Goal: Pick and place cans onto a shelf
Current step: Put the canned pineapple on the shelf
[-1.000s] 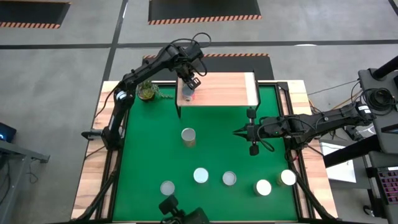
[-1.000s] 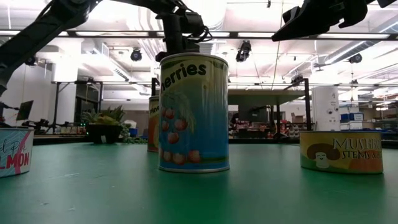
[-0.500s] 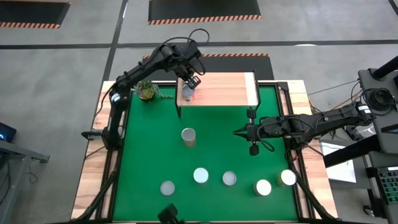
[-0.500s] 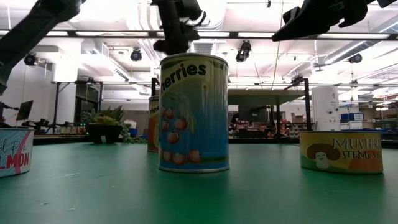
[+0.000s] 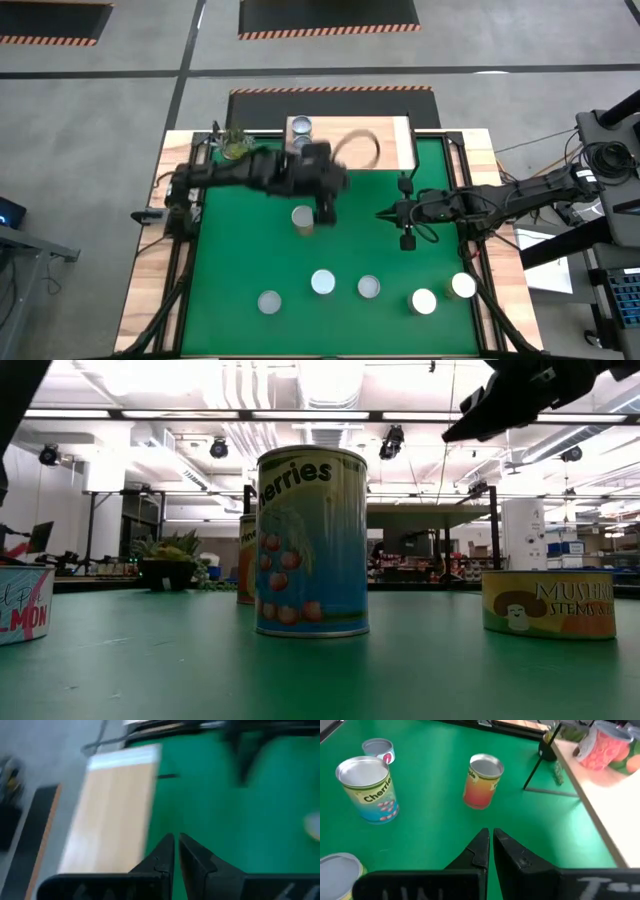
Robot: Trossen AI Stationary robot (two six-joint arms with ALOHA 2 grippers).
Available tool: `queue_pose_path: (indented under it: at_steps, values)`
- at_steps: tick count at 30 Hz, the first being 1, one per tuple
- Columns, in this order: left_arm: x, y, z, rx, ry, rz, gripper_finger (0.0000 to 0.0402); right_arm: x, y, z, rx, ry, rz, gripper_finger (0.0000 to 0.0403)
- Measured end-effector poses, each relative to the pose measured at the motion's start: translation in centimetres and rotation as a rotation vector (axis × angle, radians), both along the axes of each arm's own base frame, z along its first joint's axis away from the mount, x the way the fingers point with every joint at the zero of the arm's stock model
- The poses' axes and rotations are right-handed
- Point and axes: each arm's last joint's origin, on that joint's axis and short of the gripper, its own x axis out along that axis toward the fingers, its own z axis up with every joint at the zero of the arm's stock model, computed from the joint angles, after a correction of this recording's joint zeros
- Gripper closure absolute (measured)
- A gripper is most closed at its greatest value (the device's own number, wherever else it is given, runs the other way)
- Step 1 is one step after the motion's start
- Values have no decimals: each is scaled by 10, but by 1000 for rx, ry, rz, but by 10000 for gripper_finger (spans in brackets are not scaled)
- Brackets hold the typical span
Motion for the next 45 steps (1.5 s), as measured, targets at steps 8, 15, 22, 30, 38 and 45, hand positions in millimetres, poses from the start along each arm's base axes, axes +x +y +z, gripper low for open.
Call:
queue_pose_path:
  at_steps: [8, 15, 22, 30, 38, 45]
  values:
    - [-3, -68, -38, 74, 98, -36, 394, -4, 4, -16, 109, 41, -15, 390]
    - [-26, -85, -101, 126, 191, 126, 394, -4, 7, -17, 123, 34, -7, 390]
    - [-72, -85, -139, 47, 143, 215, 394, 5, 8, -23, 111, 34, -31, 390]
    - [-110, -75, -175, -131, -76, 56, 394, 35, 5, -33, 65, 39, -44, 390]
    - [-139, -63, -220, -136, -214, 24, 393, 69, -3, -38, 40, 99, -83, 390]
    - [-155, -54, -251, -67, -225, 142, 394, 93, -3, -51, 30, 125, -90, 390]
